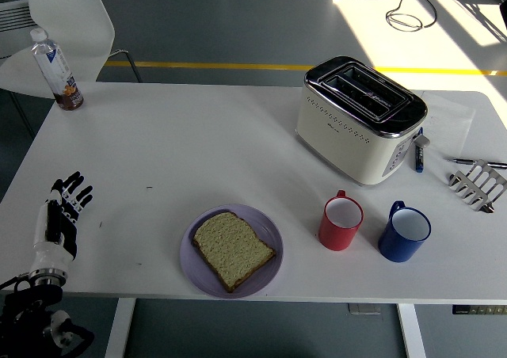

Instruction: Push plate across desktop,pick up the break from the machine,place the break in the plate

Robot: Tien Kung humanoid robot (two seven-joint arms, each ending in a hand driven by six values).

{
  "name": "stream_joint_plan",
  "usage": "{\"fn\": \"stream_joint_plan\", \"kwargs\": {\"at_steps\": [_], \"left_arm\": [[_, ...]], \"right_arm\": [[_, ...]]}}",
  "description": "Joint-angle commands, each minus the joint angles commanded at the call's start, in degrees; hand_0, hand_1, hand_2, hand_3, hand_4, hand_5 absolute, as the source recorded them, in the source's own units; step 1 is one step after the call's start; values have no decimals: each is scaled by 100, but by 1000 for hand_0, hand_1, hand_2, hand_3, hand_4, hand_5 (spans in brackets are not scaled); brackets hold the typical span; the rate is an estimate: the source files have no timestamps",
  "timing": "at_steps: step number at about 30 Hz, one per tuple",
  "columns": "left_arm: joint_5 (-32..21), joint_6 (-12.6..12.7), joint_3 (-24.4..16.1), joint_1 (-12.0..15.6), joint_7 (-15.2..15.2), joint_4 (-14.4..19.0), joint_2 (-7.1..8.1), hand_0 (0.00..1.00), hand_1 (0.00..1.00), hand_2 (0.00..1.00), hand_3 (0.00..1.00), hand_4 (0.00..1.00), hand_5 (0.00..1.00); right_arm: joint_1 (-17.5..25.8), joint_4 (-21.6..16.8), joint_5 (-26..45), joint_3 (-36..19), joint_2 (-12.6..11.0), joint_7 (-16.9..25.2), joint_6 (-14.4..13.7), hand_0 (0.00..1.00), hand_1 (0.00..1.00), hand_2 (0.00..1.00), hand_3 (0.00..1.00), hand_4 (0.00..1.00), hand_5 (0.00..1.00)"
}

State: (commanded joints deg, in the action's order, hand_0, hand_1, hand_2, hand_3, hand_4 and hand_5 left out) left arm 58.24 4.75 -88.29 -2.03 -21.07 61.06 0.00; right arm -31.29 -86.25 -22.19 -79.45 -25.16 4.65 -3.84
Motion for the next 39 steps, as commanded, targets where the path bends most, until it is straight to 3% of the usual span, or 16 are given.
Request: {"fn": "stream_joint_plan", "kwargs": {"at_steps": [39], "left_arm": [[-32,45,-77,-27,-64,29,0,806,804,877,774,529,998]], "right_arm": [[225,158,-60,-70,5,-29,-141,836,785,805,808,480,945]]}}
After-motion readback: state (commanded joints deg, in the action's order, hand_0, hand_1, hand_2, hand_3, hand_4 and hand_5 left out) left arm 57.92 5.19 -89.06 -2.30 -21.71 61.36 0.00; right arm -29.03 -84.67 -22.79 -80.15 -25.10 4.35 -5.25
